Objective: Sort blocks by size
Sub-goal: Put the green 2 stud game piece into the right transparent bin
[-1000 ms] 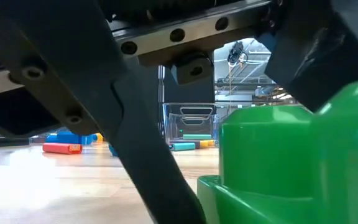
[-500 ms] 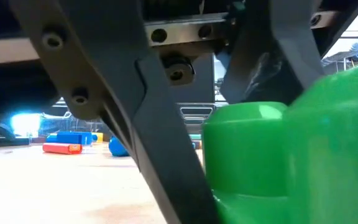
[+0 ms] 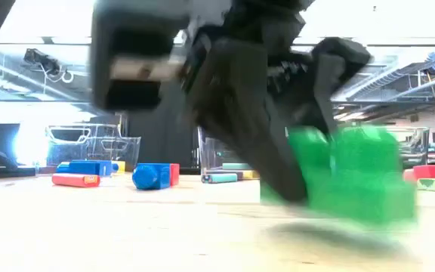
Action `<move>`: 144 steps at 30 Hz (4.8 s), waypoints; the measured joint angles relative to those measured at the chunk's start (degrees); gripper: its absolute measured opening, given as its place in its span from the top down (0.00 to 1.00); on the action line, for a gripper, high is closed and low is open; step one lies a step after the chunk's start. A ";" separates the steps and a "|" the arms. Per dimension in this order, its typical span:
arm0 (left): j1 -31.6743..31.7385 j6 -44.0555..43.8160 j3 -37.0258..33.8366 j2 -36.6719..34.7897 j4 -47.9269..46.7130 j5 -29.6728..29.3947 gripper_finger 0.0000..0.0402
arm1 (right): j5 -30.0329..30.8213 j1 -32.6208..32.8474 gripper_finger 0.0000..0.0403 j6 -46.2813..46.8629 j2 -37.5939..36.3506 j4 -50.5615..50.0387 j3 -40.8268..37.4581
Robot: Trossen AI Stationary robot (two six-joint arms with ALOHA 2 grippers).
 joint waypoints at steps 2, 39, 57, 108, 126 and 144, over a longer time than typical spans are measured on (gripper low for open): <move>1.90 -0.60 0.04 -1.82 -1.84 -0.20 0.65 | 1.90 0.04 0.43 -0.02 0.00 0.98 0.00; 12.99 -7.77 0.09 -23.89 -1.08 -31.69 0.65 | 23.96 -27.43 0.43 -23.67 0.77 30.71 0.02; 13.28 -7.75 0.11 -24.94 0.41 -35.68 0.65 | 18.41 -31.07 0.43 -21.90 0.97 25.67 0.02; 10.39 -7.46 -0.02 -25.01 0.65 -39.60 0.65 | 14.47 -34.01 0.53 -32.32 0.21 35.33 0.24; 11.31 -7.54 0.24 -25.55 1.56 -39.81 0.53 | 14.32 -34.70 0.57 -34.19 0.89 34.24 -0.17; 12.08 -7.61 0.20 -25.42 -6.15 -40.68 0.52 | 9.86 -35.36 0.96 -32.58 1.05 28.73 -0.09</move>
